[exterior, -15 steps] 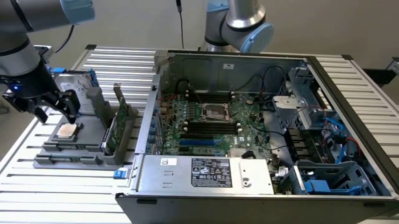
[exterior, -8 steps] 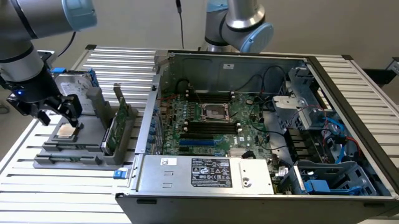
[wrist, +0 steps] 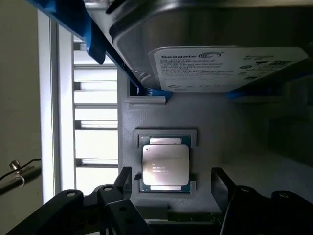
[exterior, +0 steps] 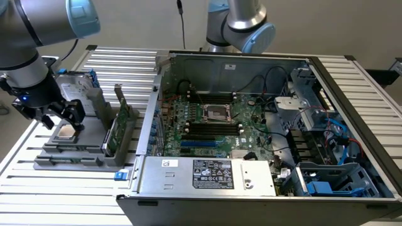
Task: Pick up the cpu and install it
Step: 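Pick up the cpu and move it towards the insertion slot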
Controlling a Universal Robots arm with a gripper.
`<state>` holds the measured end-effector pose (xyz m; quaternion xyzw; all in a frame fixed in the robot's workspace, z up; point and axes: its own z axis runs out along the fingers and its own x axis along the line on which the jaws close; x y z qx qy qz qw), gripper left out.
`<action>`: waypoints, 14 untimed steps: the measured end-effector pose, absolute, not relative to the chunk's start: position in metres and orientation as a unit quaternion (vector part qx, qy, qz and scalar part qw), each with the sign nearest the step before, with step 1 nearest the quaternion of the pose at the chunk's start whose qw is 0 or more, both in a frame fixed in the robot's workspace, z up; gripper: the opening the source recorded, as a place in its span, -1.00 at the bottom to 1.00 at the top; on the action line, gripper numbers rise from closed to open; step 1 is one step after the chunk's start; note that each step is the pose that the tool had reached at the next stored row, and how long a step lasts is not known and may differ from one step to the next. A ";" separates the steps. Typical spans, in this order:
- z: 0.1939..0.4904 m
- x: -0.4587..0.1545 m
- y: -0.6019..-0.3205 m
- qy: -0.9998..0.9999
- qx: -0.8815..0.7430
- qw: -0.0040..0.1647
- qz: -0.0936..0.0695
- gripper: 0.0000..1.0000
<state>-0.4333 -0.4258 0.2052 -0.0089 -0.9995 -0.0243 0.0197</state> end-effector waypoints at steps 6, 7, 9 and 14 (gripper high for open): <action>0.194 -0.433 -0.424 -0.999 -0.013 0.020 -0.024 0.51; 0.192 -0.433 -0.424 -0.999 -0.013 0.020 -0.024 0.51; 0.190 -0.433 -0.424 -0.999 -0.013 0.020 -0.025 0.51; 0.187 -0.433 -0.424 -0.999 -0.013 0.020 -0.025 0.51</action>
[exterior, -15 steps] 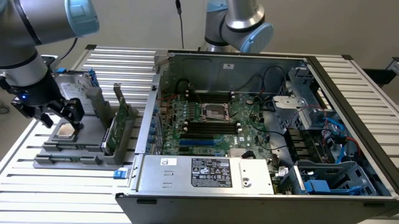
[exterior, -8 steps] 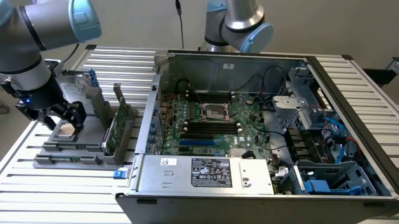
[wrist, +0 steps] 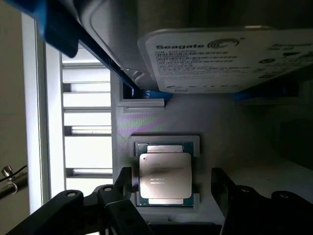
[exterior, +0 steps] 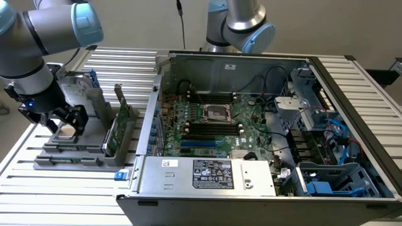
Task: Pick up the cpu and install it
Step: 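Pick up the cpu and move it towards the insertion slot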
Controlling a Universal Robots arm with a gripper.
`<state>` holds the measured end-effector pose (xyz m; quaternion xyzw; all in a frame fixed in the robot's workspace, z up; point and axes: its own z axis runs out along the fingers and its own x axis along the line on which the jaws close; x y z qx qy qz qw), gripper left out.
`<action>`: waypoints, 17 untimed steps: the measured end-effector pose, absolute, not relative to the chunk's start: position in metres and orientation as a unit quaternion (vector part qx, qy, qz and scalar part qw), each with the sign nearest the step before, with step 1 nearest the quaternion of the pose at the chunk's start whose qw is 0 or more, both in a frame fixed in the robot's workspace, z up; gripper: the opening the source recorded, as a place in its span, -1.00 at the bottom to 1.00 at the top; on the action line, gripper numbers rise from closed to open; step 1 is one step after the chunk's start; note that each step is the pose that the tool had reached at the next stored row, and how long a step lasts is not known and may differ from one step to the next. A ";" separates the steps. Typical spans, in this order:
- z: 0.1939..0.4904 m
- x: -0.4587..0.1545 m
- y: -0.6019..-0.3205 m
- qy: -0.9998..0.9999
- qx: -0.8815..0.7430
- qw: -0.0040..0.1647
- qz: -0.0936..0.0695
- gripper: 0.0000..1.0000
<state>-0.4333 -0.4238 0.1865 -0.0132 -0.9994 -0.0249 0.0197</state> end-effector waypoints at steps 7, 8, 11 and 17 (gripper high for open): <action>0.185 -0.433 -0.424 -0.999 -0.013 0.020 -0.025 0.51; 0.185 -0.433 -0.424 -0.999 -0.012 0.020 -0.025 0.51; 0.184 -0.433 -0.424 -0.999 -0.011 0.020 -0.025 0.51; 0.184 -0.434 -0.423 -0.999 -0.010 0.020 -0.026 0.51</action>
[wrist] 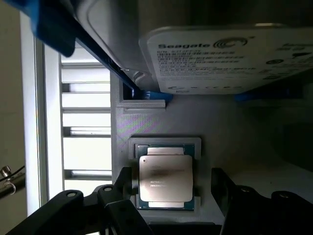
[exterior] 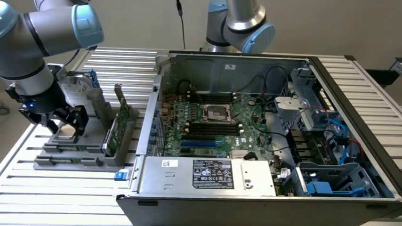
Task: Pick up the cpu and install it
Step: 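Pick up the cpu and move it towards the insertion slot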
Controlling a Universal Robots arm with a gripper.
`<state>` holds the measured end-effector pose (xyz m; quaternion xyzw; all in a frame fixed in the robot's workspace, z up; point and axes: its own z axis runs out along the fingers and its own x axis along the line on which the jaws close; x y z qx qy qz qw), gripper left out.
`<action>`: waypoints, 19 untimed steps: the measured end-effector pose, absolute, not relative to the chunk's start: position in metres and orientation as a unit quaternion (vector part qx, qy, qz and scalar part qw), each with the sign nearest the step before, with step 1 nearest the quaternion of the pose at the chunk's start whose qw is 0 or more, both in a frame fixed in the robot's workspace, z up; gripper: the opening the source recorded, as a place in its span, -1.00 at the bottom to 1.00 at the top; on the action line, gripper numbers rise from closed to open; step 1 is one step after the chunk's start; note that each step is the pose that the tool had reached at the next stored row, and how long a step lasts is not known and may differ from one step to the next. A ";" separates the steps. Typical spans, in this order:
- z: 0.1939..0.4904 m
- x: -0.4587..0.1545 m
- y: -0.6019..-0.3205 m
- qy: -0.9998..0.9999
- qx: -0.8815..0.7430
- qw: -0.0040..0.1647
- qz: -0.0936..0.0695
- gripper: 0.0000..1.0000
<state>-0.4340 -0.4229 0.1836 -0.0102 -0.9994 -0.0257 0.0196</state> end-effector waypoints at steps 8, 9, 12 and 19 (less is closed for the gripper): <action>0.182 -0.435 -0.422 -0.999 -0.010 0.020 -0.026 0.51; 0.182 -0.435 -0.422 -0.999 -0.010 0.020 -0.026 0.51; 0.182 -0.435 -0.422 -0.999 -0.009 0.020 -0.026 0.51; 0.182 -0.435 -0.422 -0.999 -0.006 0.020 -0.026 0.51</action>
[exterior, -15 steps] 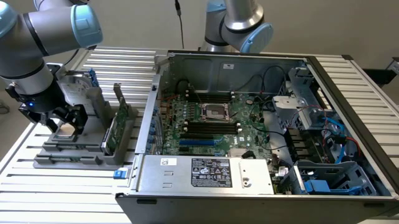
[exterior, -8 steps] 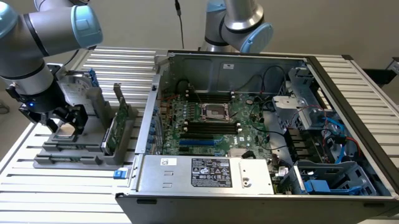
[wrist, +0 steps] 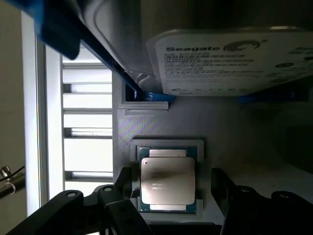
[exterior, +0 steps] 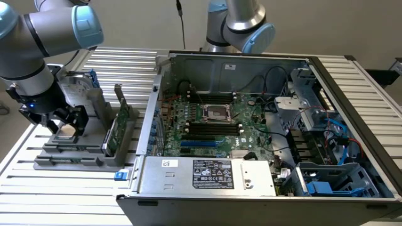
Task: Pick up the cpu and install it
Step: 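Pick up the cpu and move it towards the insertion slot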
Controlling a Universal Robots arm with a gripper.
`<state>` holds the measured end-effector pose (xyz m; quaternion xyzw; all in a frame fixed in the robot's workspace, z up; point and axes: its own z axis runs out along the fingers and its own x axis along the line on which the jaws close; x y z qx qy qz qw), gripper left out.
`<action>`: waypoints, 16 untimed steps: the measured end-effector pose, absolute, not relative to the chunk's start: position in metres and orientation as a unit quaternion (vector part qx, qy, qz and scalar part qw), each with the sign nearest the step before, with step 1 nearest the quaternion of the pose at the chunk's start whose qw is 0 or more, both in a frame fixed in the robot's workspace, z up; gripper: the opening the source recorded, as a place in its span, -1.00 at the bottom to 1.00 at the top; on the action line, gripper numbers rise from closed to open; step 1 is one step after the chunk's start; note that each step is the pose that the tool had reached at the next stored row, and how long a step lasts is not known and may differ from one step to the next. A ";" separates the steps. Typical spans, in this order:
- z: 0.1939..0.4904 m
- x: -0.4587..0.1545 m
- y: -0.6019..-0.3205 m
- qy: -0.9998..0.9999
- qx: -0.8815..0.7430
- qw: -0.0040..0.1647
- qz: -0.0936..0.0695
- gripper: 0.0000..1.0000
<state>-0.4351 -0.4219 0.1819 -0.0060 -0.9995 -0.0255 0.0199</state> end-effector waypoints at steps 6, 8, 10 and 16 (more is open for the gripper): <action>0.182 -0.435 -0.422 -0.999 -0.004 0.020 -0.025 0.33; 0.182 -0.435 -0.422 -0.999 -0.003 0.020 -0.025 0.33; 0.182 -0.435 -0.422 -0.999 -0.003 0.020 -0.025 0.33; 0.182 -0.435 -0.422 -0.999 -0.002 0.020 -0.026 0.33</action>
